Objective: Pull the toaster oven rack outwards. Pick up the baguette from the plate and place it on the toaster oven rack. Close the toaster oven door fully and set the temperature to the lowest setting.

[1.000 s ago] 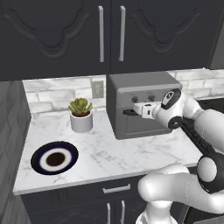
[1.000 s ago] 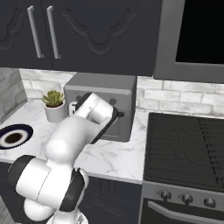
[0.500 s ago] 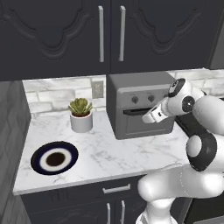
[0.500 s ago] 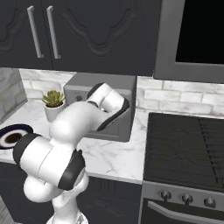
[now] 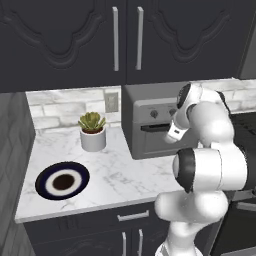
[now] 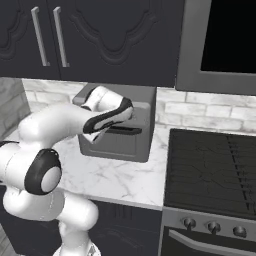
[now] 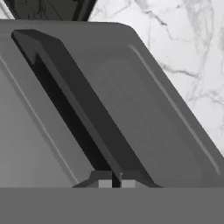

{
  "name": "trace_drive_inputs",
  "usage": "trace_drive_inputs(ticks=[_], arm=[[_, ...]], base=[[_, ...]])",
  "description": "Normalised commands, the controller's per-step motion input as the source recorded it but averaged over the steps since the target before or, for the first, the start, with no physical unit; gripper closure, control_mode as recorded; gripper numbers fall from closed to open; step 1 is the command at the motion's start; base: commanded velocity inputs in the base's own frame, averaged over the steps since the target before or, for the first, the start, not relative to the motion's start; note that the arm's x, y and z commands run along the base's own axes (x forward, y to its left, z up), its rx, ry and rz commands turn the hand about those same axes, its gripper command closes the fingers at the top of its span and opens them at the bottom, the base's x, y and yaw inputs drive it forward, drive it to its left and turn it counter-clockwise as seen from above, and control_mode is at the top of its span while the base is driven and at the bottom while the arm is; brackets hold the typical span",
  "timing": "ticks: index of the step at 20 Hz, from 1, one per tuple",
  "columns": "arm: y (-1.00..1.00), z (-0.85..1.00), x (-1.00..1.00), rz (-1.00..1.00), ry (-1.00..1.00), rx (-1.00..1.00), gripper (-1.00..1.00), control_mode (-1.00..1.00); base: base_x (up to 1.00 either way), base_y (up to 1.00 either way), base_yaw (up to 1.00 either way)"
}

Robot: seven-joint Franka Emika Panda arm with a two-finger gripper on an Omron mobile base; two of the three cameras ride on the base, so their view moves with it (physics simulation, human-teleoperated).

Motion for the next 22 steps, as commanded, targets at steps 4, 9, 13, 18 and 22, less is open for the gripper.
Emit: trace_drive_inputs(ticks=[4,9,13,18,22], arm=[[-0.03,0.0,0.39,0.38,0.0,-1.0,1.0,-1.0],[-0.03,0.0,0.2,0.44,-0.02,-1.0,1.0,-1.0],[-0.01,0.0,0.01,0.5,-0.06,-1.0,1.0,-1.0],[0.08,-0.05,-0.05,0.34,-0.11,-0.64,1.0,-1.0],[-0.12,-0.02,-0.18,0.03,-0.16,-0.03,1.0,-1.0]], base=[[0.0,0.0,0.0],[0.0,0.0,0.0],[0.0,0.0,0.0],[0.0,0.0,0.0],[0.0,0.0,0.0]])
